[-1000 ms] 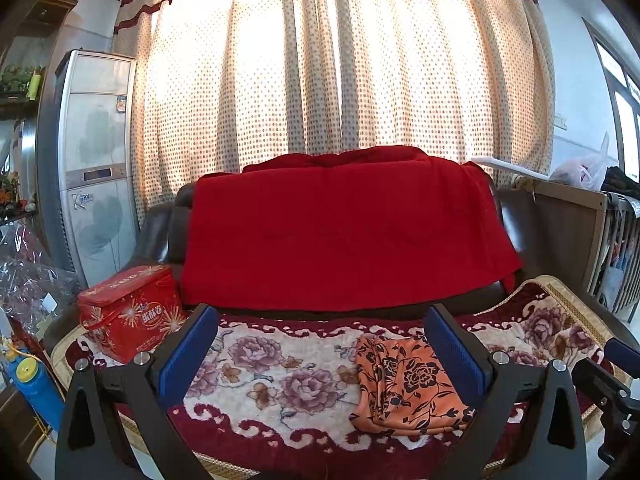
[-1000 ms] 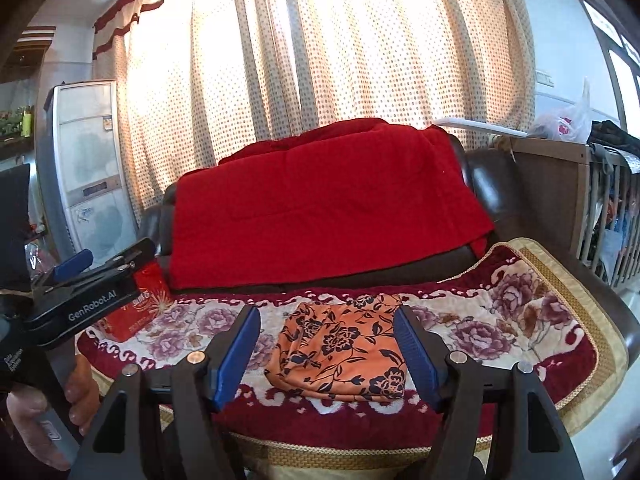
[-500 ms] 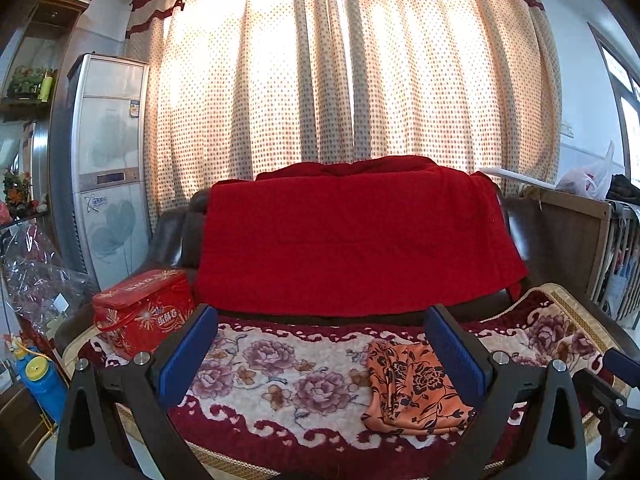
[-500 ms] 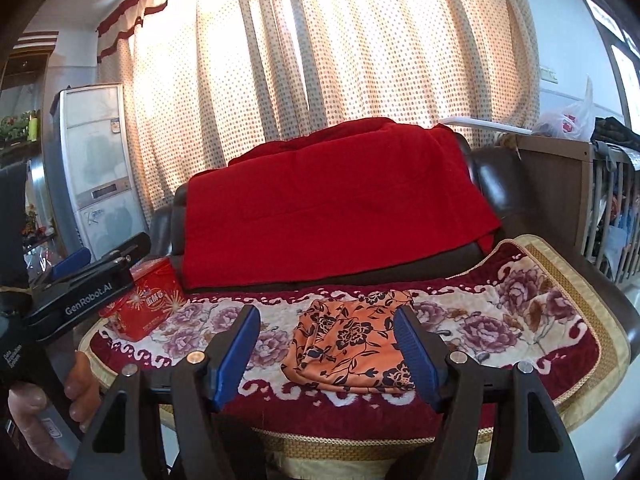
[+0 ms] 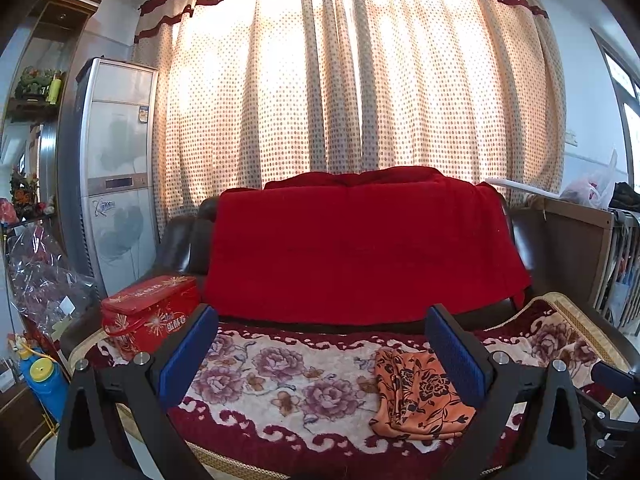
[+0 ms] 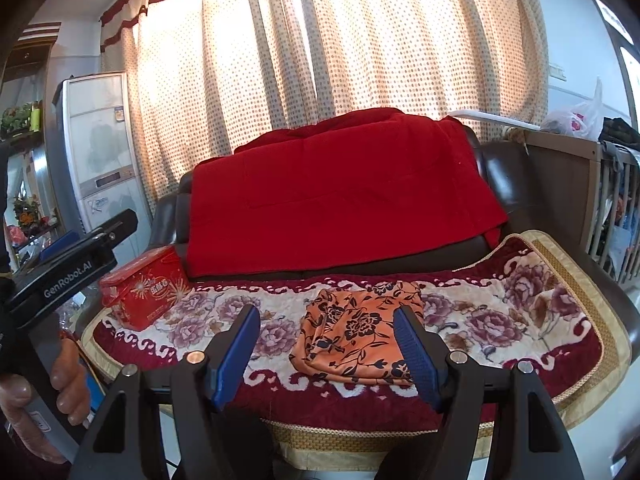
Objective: Fold small clothes
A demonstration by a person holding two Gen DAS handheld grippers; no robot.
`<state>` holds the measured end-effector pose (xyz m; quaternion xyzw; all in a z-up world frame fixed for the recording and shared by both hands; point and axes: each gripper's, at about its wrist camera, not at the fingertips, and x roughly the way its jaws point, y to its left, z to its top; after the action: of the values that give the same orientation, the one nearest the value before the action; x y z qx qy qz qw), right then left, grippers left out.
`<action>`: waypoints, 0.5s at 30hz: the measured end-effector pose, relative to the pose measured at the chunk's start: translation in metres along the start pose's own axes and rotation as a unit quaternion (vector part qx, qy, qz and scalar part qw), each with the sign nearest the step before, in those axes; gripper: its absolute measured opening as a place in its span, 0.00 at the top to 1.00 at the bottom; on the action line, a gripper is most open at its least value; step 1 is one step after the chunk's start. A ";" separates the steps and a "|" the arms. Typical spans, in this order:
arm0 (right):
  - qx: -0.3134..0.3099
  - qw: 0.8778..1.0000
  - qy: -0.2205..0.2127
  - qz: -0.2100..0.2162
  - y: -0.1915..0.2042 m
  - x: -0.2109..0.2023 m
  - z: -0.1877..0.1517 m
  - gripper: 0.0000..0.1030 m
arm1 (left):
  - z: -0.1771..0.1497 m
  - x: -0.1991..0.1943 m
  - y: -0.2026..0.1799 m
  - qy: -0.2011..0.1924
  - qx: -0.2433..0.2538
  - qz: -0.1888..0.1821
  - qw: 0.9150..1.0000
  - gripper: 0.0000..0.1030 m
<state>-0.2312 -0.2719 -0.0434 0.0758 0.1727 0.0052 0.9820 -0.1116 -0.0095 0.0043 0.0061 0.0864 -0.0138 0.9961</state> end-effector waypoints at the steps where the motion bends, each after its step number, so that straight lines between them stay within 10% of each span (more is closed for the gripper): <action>1: -0.002 1.000 -0.001 -0.001 0.001 -0.001 0.000 0.30 | 0.000 0.000 0.000 0.000 0.000 -0.001 1.000 0.01; 15: -0.010 1.000 -0.008 -0.011 0.004 -0.003 0.007 0.30 | 0.005 -0.004 0.006 -0.006 -0.006 -0.013 1.000 0.01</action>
<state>-0.2318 -0.2693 -0.0351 0.0644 0.1659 -0.0046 0.9840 -0.1148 -0.0038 0.0103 -0.0014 0.0802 -0.0259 0.9964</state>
